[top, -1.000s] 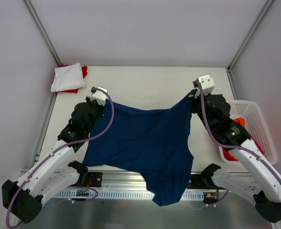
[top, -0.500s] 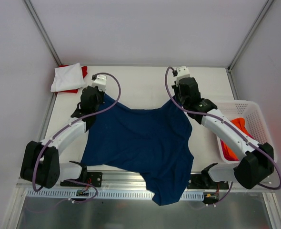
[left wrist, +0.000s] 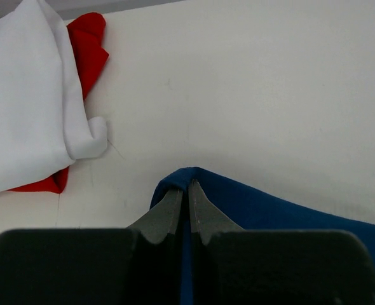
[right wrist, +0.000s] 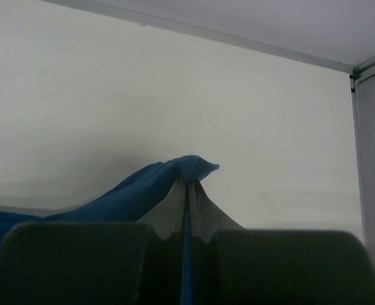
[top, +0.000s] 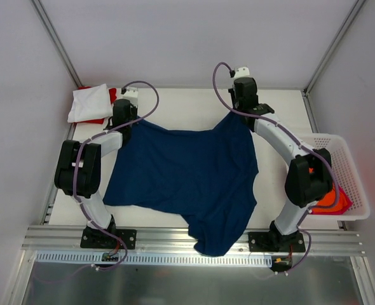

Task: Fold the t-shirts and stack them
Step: Flatten the tshirt out

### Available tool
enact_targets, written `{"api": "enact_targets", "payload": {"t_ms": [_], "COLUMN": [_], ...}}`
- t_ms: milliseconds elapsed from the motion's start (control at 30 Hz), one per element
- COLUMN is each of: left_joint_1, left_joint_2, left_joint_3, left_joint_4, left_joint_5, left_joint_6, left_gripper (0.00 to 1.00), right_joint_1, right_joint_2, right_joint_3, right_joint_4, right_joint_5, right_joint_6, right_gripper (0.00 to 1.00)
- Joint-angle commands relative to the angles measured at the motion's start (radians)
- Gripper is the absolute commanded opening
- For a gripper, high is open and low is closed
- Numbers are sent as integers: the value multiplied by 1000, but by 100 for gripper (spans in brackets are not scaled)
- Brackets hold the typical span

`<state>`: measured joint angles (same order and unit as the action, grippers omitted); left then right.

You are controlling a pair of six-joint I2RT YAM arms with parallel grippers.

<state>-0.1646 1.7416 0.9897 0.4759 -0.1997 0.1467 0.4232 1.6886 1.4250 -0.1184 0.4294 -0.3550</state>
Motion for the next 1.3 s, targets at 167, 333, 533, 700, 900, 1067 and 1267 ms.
{"api": "enact_targets", "payload": {"t_ms": [167,333,533,700,900,1067,1267], "left_joint_1": [94,94,106,111,111,76,11], "left_joint_2": [75,168,279,355,256,80,-231], "left_joint_3": [118,228,342,451,406,362,109], "left_joint_4": [93,76,44,-26,61,-66,-247], "left_joint_5": [-127,-185,-225,-339,-325,-297,-310], "left_joint_6": [-78,-18,-13,-41,-35,-77,-211], "left_gripper": [0,0,0,99,99,99,99], "right_joint_1": [-32,-37,-40,-40,-40,-40,47], "right_joint_2": [241,387,508,553,450,217,-113], "right_joint_3": [257,377,477,523,485,347,102], "right_joint_4": [69,75,83,71,68,-91,-293], "right_joint_5": [25,80,158,221,334,293,308], "right_joint_6": [-47,-65,-91,-108,-133,48,304], "right_gripper": [0,0,22,100,100,99,100]}}
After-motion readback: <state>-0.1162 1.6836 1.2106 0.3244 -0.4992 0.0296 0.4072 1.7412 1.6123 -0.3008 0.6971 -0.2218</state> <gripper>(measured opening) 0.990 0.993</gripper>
